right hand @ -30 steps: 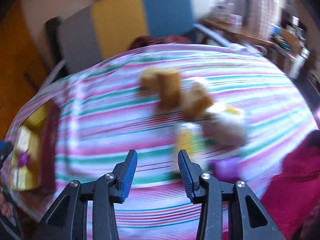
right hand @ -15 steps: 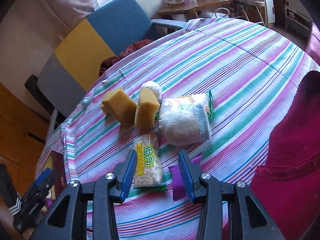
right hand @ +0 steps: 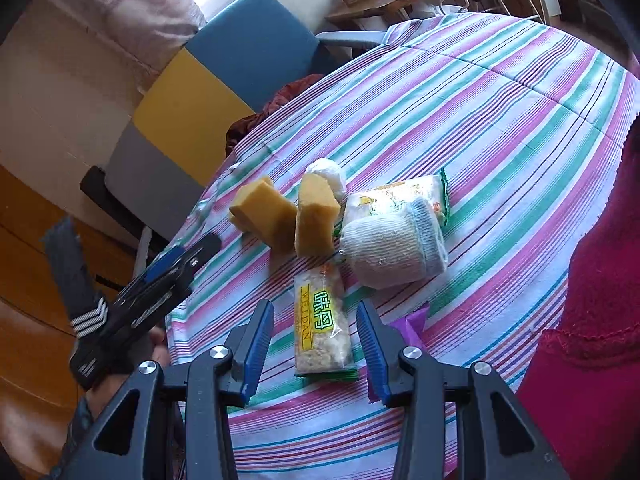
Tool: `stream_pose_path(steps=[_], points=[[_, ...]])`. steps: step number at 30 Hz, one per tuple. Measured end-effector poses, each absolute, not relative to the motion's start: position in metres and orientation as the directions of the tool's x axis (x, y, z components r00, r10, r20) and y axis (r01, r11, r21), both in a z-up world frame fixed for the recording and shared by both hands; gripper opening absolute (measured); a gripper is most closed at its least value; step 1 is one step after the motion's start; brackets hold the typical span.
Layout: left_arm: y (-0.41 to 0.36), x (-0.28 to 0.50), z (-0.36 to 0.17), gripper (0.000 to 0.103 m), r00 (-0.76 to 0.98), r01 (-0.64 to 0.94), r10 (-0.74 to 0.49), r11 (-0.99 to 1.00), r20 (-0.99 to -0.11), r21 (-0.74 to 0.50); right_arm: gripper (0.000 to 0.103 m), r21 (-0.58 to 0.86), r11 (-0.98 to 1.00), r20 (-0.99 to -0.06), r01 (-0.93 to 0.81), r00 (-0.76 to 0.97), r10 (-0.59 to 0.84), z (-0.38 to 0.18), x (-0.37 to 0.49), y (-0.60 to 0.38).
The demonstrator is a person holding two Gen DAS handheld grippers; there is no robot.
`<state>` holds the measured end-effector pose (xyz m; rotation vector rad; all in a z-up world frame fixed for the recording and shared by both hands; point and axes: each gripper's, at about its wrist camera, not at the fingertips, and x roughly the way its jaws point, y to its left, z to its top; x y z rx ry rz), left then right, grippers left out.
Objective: Organize objects
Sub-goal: 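Move both grippers back toward the yellow sponges on the table, then grasp a yellow sponge with the left gripper and lift it toward the tray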
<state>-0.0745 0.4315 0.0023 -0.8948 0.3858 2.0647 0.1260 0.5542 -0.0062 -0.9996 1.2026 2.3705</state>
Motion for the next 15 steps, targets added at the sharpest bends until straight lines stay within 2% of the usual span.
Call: stream_pose_path(steps=[5,10,12,13,15], points=[[0.469,-0.085,-0.007,0.080,-0.407,-0.811,0.577,-0.585,-0.708,-0.011,0.043,0.589,-0.611,-0.697,-0.530,-0.715,-0.052,-0.005,0.124,0.552],[0.493,-0.103,-0.024,0.079,-0.384,-0.807,0.570,-0.590,-0.726,-0.037,0.043,0.589,-0.607,-0.703,-0.534,-0.709,-0.059,-0.007,0.123,0.553],[0.499,-0.108,-0.033,0.071,-0.358,-0.804,0.573,-0.591,-0.737,-0.069,0.043,0.588,-0.608,-0.706,-0.534,-0.705,-0.064,-0.008,0.122,0.553],[0.502,-0.108,-0.036,0.056,-0.343,-0.805,0.569,-0.588,-0.747,-0.078,0.043,0.586,-0.608,-0.709,-0.536,-0.702,-0.064,-0.008,0.122,0.553],[0.500,-0.105,-0.039,0.052,-0.317,-0.815,0.584,-0.571,-0.747,-0.101,0.043,0.583,-0.608,-0.713,-0.538,-0.698,-0.065,-0.009,0.121,0.553]])
